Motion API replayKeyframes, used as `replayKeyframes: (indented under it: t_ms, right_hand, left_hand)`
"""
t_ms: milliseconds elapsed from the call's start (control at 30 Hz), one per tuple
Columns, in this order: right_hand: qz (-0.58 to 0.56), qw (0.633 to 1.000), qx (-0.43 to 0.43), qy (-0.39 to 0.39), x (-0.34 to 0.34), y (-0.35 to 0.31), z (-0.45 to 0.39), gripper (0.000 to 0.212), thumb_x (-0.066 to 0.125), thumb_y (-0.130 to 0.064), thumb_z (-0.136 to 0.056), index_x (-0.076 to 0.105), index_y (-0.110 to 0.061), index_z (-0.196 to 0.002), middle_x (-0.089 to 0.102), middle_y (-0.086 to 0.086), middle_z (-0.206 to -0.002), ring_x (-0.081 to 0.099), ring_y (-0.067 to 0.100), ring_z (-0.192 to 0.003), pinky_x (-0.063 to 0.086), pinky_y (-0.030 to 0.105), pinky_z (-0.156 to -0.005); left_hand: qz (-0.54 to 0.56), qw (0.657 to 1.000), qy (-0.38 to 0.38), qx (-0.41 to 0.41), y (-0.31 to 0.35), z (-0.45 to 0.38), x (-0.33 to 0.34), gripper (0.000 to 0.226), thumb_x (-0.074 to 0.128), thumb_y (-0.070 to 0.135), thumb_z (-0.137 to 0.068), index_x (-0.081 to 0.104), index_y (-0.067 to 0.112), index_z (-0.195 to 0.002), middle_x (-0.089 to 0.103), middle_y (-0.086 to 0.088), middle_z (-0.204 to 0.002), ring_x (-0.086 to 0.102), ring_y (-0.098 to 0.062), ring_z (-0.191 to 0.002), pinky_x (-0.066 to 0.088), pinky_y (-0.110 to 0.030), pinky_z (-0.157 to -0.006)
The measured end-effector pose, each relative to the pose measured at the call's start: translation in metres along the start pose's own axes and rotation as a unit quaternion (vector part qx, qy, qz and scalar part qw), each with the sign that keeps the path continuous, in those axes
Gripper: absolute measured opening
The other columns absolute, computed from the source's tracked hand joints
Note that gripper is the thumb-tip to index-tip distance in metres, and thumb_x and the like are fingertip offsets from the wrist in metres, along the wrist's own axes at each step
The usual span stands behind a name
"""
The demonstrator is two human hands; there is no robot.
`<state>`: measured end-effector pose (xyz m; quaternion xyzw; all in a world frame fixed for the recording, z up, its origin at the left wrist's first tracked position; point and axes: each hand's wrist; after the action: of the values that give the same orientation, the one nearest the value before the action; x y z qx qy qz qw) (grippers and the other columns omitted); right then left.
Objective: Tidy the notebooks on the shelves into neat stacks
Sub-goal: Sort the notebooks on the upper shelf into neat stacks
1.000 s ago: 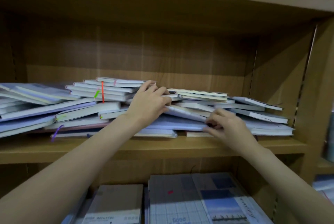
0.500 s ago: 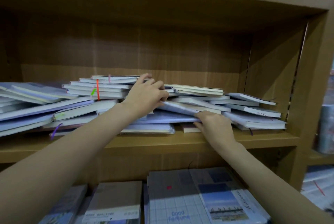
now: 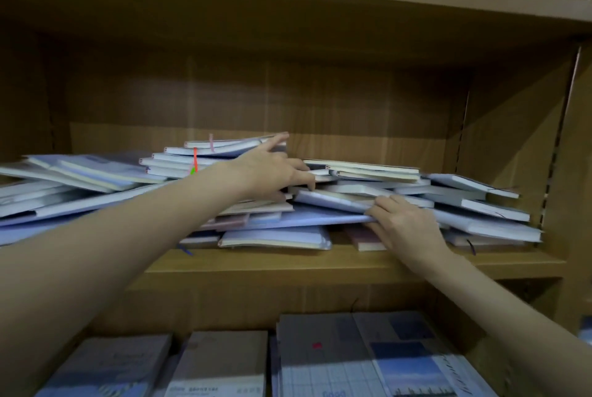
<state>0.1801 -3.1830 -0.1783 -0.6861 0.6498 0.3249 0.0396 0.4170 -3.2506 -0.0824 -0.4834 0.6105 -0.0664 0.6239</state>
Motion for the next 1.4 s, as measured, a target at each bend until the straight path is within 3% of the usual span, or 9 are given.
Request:
replayKeyframes:
  t_ms: [167, 300, 433, 533, 700, 833, 1033, 1200, 1400]
  right_hand:
    - [0.006, 0.998, -0.06, 0.027, -0.033, 0.001, -0.006, 0.01, 0.073, -0.017, -0.073, 0.069, -0.009, -0.075, 0.057, 0.002, -0.07, 0.055, 0.024, -0.068, 0.038, 0.031, -0.029]
    - [-0.08, 0.996, 0.025, 0.03, -0.032, -0.016, 0.021, 0.016, 0.077, -0.014, -0.069, 0.072, -0.009, -0.083, 0.059, 0.0, -0.075, 0.052, 0.023, -0.076, 0.045, 0.032, -0.044]
    - [-0.171, 0.979, 0.1, -0.046, -0.022, -0.009, 0.022, 0.021, 0.078, -0.007, -0.071, 0.073, -0.011, -0.092, 0.065, 0.004, -0.085, 0.06, 0.025, -0.083, 0.048, 0.037, -0.066]
    - [-0.136, 0.987, 0.061, -0.055, -0.018, -0.01, 0.018, 0.028, 0.082, 0.002, -0.061, 0.075, -0.007, -0.087, 0.068, 0.008, -0.079, 0.066, 0.03, -0.073, 0.052, 0.034, -0.062]
    - [-0.07, 0.996, -0.026, -0.042, -0.049, -0.018, 0.004, 0.031, 0.088, -0.003, -0.051, 0.073, -0.011, -0.076, 0.063, 0.004, -0.067, 0.062, 0.026, -0.059, 0.047, 0.035, -0.034]
    - [-0.072, 0.996, -0.052, -0.017, -0.072, -0.032, 0.004, 0.027, 0.085, -0.007, -0.059, 0.073, -0.013, -0.083, 0.062, 0.0, -0.071, 0.06, 0.022, -0.062, 0.047, 0.037, -0.036]
    - [-0.15, 0.986, 0.045, -0.058, -0.044, -0.03, 0.041, 0.048, 0.075, 0.016, -0.059, 0.071, -0.005, -0.101, 0.067, 0.01, -0.093, 0.065, 0.032, -0.084, 0.057, 0.046, -0.064]
    - [-0.151, 0.984, 0.091, -0.033, -0.029, -0.024, 0.044, 0.047, 0.072, 0.019, -0.06, 0.071, -0.002, -0.102, 0.071, 0.016, -0.092, 0.069, 0.034, -0.082, 0.056, 0.046, -0.071]
    - [-0.081, 0.995, -0.028, 0.043, -0.076, -0.046, 0.02, 0.031, 0.048, -0.023, -0.085, 0.072, -0.006, -0.094, 0.072, 0.01, -0.083, 0.069, 0.029, -0.072, 0.056, 0.041, -0.05]
  left_hand:
    - [0.021, 1.0, 0.001, -0.007, 0.003, 0.003, -0.001, 0.05, 0.055, 0.033, -0.091, 0.033, 0.038, -0.135, 0.03, 0.009, -0.149, 0.035, -0.016, -0.135, -0.013, -0.045, -0.113]
    - [0.051, 0.997, 0.026, -0.048, 0.023, 0.011, 0.011, 0.043, 0.049, 0.029, -0.094, 0.036, 0.037, -0.135, 0.025, 0.003, -0.152, 0.031, -0.02, -0.136, -0.01, -0.042, -0.115]
    - [0.233, 0.962, 0.129, -0.057, 0.048, 0.035, 0.031, 0.037, 0.051, 0.037, -0.093, 0.051, 0.033, -0.13, 0.024, 0.002, -0.153, 0.026, -0.017, -0.138, 0.005, -0.039, -0.115]
    - [0.259, 0.951, 0.166, -0.023, 0.041, 0.051, 0.043, 0.03, 0.06, 0.027, -0.09, 0.063, 0.031, -0.119, 0.029, 0.001, -0.151, 0.035, -0.022, -0.134, 0.018, -0.04, -0.109]
    - [0.264, 0.964, 0.001, 0.019, 0.009, 0.057, 0.034, 0.041, 0.05, 0.021, -0.096, 0.046, 0.027, -0.136, 0.006, 0.0, -0.157, 0.016, -0.017, -0.143, 0.014, -0.023, -0.111]
    - [0.275, 0.956, -0.103, 0.009, -0.007, 0.06, 0.02, 0.047, 0.045, 0.026, -0.098, 0.031, 0.032, -0.143, -0.008, 0.005, -0.157, -0.001, -0.011, -0.144, 0.006, -0.023, -0.113]
    - [0.271, 0.954, 0.126, -0.017, 0.038, 0.086, 0.044, 0.04, 0.05, 0.017, -0.095, 0.049, 0.026, -0.134, 0.026, -0.002, -0.152, 0.03, -0.019, -0.138, 0.017, -0.025, -0.111]
    - [0.387, 0.917, 0.09, -0.032, 0.048, 0.086, 0.042, 0.049, 0.056, 0.048, -0.087, 0.041, 0.038, -0.133, 0.038, 0.023, -0.134, 0.027, 0.009, -0.128, -0.003, -0.027, -0.113]
    - [0.395, 0.908, 0.106, -0.093, 0.042, 0.084, 0.04, 0.058, 0.063, 0.027, -0.086, 0.039, 0.028, -0.139, 0.048, 0.011, -0.138, 0.039, -0.007, -0.13, 0.003, -0.023, -0.112]
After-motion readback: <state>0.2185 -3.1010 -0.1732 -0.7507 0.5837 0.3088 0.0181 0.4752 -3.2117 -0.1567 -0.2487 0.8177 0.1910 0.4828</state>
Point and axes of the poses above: each hand's wrist, its own z-axis away from the middle knuckle, its own x-axis out of the palm, y = z × x
